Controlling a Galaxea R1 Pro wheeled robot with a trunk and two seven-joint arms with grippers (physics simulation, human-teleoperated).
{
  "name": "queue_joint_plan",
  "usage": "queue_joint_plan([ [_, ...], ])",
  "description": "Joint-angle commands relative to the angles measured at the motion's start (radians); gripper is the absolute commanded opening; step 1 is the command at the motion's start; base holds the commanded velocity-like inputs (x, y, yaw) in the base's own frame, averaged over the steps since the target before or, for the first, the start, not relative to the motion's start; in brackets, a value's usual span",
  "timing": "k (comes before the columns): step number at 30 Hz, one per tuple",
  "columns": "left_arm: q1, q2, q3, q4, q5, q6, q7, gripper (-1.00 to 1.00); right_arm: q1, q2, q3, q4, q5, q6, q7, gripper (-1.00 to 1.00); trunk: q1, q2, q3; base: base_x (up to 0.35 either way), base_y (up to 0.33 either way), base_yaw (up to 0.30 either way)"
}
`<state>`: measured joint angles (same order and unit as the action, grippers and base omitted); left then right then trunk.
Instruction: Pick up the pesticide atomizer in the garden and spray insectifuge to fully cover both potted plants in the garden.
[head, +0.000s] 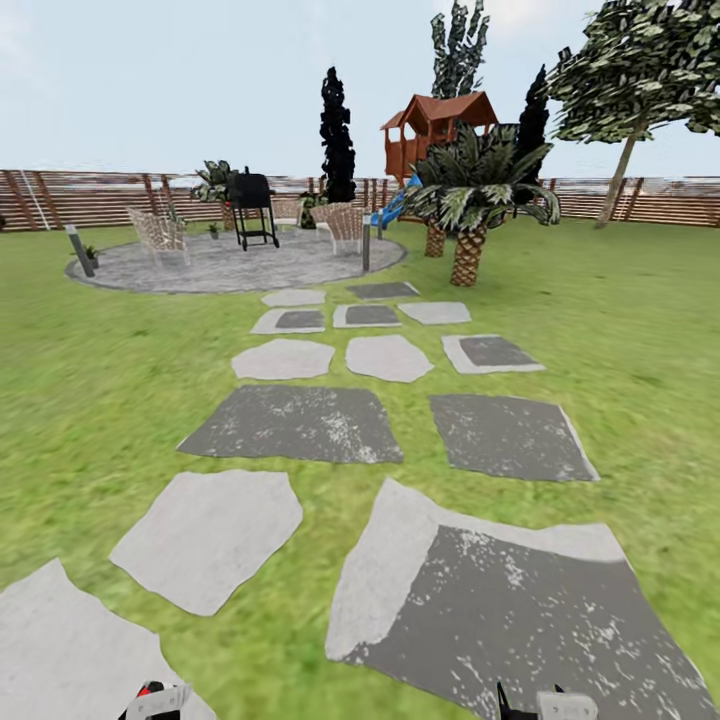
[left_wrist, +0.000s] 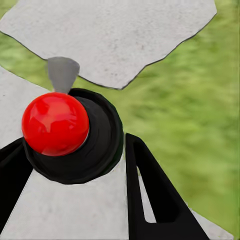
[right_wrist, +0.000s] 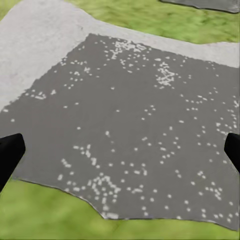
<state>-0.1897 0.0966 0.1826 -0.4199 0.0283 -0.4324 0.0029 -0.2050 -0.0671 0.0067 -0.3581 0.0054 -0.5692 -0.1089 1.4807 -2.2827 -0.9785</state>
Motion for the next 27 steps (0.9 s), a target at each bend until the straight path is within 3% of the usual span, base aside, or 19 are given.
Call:
queue_joint_plan([
  [1,-0.001,0.000,0.000,0.001,0.002,-0.003,0.000,-1.00,-0.001,0.000,0.001,0.001,0.001,-0.002,-0.003,1.00,0.000,0.000,-0.001,0.338,0.000,0.000],
  [14,-0.001,0.000,-0.001,0.001,-0.003,-0.003,0.000,-1.00,-0.001,0.000,-0.001,-0.001,-0.001,-0.003,-0.003,1.00,0.000,0.000,-0.001,0.338,0.000,0.003],
  [27,-0.001,0.000,-0.001,0.001,-0.004,-0.003,0.000,-1.00,-0.001,0.000,-0.001,0.000,-0.001,-0.003,-0.003,1.00,0.000,0.000,-0.001,0.338,0.000,0.086],
])
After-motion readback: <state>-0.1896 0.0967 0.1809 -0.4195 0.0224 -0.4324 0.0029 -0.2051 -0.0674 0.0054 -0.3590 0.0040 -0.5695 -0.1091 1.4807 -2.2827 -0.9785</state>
